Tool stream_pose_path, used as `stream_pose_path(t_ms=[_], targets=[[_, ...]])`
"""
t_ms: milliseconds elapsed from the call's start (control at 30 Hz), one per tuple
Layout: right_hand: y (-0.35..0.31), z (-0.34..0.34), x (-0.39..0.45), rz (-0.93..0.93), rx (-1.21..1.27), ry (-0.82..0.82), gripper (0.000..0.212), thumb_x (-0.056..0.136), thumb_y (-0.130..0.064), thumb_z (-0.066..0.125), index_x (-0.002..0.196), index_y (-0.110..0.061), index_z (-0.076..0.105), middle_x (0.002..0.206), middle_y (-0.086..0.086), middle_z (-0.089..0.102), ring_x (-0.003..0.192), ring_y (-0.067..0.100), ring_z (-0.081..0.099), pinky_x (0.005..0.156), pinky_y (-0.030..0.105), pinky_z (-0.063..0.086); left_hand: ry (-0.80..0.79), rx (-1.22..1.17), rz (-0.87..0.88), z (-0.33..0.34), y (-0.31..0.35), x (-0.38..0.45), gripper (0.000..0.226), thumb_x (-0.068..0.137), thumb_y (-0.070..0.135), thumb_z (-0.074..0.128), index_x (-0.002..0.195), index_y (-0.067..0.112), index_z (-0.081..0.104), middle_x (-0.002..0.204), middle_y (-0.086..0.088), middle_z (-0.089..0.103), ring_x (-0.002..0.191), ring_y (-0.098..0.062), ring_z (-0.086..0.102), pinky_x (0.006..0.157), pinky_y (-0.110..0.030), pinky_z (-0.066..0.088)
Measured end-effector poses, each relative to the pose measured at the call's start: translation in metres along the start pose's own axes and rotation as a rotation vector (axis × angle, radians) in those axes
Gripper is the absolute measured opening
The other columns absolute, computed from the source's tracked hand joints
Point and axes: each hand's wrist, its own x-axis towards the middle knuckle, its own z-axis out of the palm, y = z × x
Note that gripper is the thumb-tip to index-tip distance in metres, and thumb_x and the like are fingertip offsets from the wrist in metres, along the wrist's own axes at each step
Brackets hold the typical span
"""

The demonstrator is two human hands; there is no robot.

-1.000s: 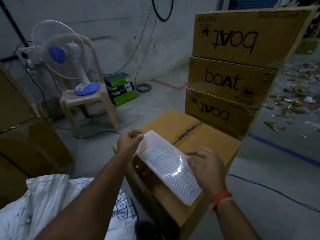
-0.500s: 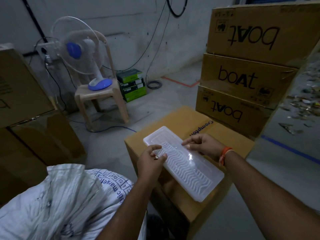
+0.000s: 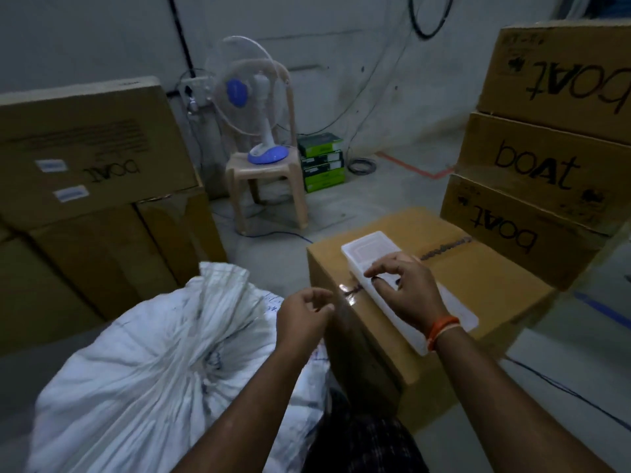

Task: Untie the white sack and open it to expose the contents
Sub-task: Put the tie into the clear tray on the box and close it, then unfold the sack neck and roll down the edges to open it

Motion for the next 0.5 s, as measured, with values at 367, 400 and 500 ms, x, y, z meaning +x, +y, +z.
stream_pose_path(t_ms=[367,400,500], targets=[[-0.099,0.153,-0.08,-0.038,0.317,-0.365,0.019,0.079,-0.009,0.074,0.085,-0.026,0.081,0.087,-0.016,0.073,0.09,0.004,0.066,0.073,0.013,0.046,0.228,0.166,-0.12,-0.151,-0.094,-0.105,0.019,0.085,0.012,0.073,0.095,0.027,0.081,0.094,0.005,0.083,0.077,-0.001,0.075,0.067,-0.011,0.053],[-0.106,0.166,-0.085,-0.033,0.335,-0.387,0.02,0.079,-0.009,0.074,0.086,-0.027,0.08,0.087,-0.014,0.073,0.09,0.005,0.066,0.071,0.01,0.044,0.262,0.172,-0.14,-0.162,-0.103,-0.111,0.018,0.085,0.015,0.074,0.094,0.029,0.081,0.091,0.005,0.083,0.08,-0.004,0.076,0.069,-0.018,0.054],[-0.127,0.199,-0.094,0.005,0.384,-0.439,0.022,0.08,-0.01,0.074,0.082,-0.032,0.079,0.088,-0.013,0.074,0.087,0.004,0.067,0.072,0.014,0.048,0.319,0.142,-0.172,-0.188,-0.122,-0.122,0.018,0.086,0.015,0.077,0.098,0.028,0.08,0.098,0.01,0.081,0.089,-0.005,0.075,0.082,-0.03,0.059]])
